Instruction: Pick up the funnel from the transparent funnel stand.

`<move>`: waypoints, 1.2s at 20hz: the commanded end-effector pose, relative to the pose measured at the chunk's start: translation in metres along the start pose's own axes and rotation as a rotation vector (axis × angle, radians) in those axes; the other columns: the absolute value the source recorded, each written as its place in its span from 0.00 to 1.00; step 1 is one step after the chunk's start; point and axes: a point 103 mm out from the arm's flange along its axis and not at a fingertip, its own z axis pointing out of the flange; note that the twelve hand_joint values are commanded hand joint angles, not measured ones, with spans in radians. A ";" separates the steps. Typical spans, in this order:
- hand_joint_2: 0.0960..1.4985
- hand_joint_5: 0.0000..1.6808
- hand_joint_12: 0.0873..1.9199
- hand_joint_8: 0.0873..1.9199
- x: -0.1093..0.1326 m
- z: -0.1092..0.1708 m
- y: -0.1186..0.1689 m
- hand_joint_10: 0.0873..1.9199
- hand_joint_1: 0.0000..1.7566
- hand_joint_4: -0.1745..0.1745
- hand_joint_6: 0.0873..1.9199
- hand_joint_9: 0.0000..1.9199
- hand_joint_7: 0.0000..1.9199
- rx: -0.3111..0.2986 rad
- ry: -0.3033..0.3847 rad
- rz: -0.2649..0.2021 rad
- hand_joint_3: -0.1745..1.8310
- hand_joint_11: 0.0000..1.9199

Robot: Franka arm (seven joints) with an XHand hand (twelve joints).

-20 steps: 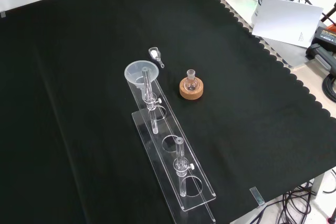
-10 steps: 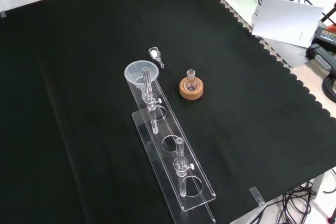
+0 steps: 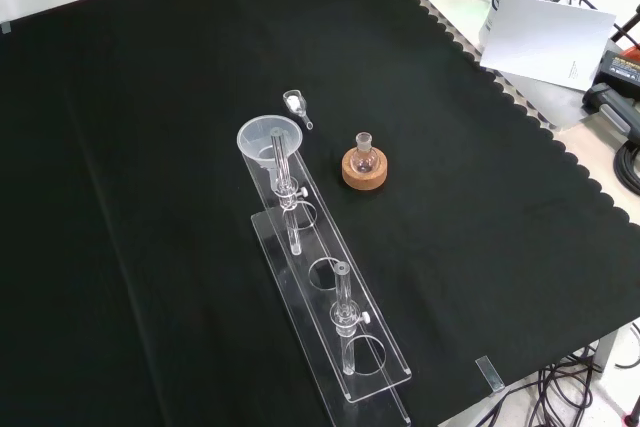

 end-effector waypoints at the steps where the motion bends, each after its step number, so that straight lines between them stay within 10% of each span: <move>1: 0.35 0.00 0.00 0.00 0.023 0.010 0.031 0.00 0.23 0.63 0.00 0.00 0.00 0.055 0.014 -0.015 0.10 0.02; 9: 0.36 0.00 0.00 0.00 0.041 0.016 0.061 0.00 0.27 0.62 0.00 0.00 0.00 0.115 -0.043 -0.048 0.10 0.02; 13: 0.37 0.00 0.16 0.00 0.041 0.023 0.071 0.00 0.41 0.60 0.00 0.00 0.00 0.170 -0.079 -0.053 0.09 0.00; 24: 0.35 0.00 0.27 0.00 0.019 0.047 0.096 0.00 0.35 0.58 0.00 0.00 0.00 0.175 -0.077 -0.019 0.09 0.00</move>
